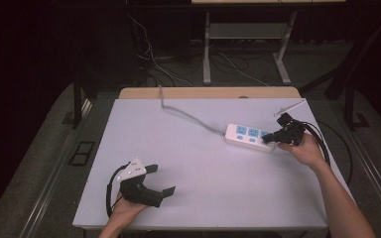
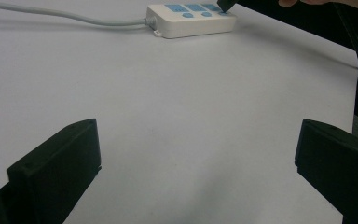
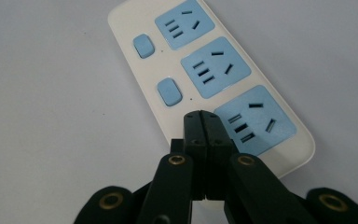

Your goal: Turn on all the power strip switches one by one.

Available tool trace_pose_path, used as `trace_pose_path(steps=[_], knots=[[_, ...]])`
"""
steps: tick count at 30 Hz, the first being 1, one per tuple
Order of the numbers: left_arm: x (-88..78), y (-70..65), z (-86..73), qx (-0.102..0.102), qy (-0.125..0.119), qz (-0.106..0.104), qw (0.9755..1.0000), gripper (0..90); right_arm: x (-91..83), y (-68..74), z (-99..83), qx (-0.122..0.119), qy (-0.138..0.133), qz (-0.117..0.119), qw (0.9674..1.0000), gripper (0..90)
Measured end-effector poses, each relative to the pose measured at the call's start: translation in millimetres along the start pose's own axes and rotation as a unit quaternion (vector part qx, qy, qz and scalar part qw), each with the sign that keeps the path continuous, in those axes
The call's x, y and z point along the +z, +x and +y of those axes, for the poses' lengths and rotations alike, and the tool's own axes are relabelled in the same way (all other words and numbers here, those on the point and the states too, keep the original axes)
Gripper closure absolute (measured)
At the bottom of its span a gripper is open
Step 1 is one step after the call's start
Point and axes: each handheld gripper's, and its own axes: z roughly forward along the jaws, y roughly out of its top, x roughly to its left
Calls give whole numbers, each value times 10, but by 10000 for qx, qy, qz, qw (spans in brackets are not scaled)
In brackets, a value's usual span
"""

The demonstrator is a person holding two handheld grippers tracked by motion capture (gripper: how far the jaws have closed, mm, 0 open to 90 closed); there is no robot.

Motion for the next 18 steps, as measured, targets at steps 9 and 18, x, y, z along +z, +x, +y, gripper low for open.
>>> trace_pose_path(steps=[9, 18], knots=[[6, 1, -1, 7, 23, -1, 10000, 0, 9, -4, -39, 16, -78, -7, 10000, 896], [12, -3, -5, 2, 44, -8, 10000, 0, 15, -21, -97, 50, -231, 72, 9997, 900]])
